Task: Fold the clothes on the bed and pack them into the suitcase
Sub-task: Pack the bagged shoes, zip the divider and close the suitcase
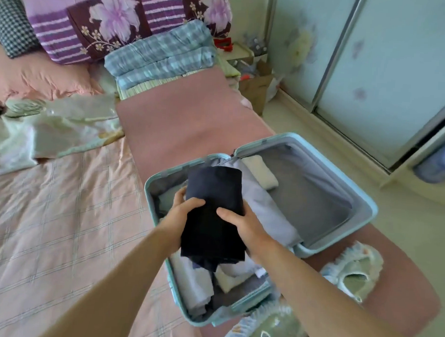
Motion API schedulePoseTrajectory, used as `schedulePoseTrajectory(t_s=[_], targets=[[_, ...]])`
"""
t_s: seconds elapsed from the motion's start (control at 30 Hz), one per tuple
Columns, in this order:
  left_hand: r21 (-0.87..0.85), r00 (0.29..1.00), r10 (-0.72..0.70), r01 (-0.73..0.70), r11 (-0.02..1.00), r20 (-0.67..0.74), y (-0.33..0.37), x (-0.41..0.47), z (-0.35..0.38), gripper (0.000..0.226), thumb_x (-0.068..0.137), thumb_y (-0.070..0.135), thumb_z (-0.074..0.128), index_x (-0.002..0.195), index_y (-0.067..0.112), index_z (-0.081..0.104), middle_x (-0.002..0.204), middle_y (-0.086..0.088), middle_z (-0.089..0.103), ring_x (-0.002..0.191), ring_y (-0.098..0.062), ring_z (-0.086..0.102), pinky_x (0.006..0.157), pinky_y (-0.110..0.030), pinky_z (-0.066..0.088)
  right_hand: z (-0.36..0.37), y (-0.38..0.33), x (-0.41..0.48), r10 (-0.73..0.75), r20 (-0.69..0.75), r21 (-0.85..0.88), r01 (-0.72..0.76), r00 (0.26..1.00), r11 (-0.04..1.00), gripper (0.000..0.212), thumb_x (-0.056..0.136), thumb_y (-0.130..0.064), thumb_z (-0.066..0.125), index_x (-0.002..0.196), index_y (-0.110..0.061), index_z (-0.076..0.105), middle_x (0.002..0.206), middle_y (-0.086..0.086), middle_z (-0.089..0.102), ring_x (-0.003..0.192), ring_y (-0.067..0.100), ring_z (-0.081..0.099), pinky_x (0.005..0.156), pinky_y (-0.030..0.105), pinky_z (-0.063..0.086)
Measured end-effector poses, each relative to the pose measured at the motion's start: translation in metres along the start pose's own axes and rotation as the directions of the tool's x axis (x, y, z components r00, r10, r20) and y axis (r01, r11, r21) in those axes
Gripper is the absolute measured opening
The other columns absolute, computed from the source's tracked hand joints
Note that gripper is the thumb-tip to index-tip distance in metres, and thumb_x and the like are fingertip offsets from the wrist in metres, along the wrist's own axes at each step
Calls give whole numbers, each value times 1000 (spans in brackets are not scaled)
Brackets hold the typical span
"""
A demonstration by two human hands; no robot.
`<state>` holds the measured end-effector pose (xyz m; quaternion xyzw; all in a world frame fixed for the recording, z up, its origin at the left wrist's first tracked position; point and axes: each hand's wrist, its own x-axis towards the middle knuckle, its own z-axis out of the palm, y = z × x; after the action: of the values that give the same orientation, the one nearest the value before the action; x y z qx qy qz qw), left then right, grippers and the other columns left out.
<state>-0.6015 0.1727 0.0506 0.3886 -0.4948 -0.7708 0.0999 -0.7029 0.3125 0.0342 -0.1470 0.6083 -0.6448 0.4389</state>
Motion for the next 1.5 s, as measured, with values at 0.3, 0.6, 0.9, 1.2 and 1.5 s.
schedulePoseTrajectory(t_s=[0.3,0.6,0.9,1.2,1.5], targets=[[200,994,-62,42,979,91,25,160,192,59,88,25,71,137,34,40,110,-2,66,96,-23,68,78,-37,56,-192,-50,98,0,-260,88,24,965,996,45,88,-20,76,128,-31,58,113,-5,73,104,19,70,94,46,57],[757,941,332,-260,600,60,11,303,270,61,95,39,59,149,29,31,144,5,47,130,-17,46,103,-36,42,-281,-32,242,35,-436,283,100,899,954,60,94,-22,71,146,-32,43,132,-5,64,119,19,63,102,50,51],[956,956,86,-287,64,282,-49,366,253,74,97,46,53,157,34,13,165,1,7,151,-24,4,120,-44,20,-306,5,291,24,-654,-404,-377,756,834,87,90,-37,71,156,-14,19,153,15,32,135,35,45,104,43,43],[965,939,227,-263,-14,259,-59,377,225,113,75,77,57,158,24,0,165,2,3,152,-22,2,122,-44,15,-337,-9,336,-216,-66,-987,-32,974,155,89,87,-48,54,160,-22,11,167,14,1,152,37,6,123,49,15],[953,969,94,-203,-224,228,-53,374,198,133,69,79,64,157,13,-12,166,-3,-2,152,-22,-2,124,-42,5,-321,-9,351,-154,-119,-992,-124,981,-21,85,90,-61,45,158,-21,12,162,18,17,147,38,18,118,54,22]])
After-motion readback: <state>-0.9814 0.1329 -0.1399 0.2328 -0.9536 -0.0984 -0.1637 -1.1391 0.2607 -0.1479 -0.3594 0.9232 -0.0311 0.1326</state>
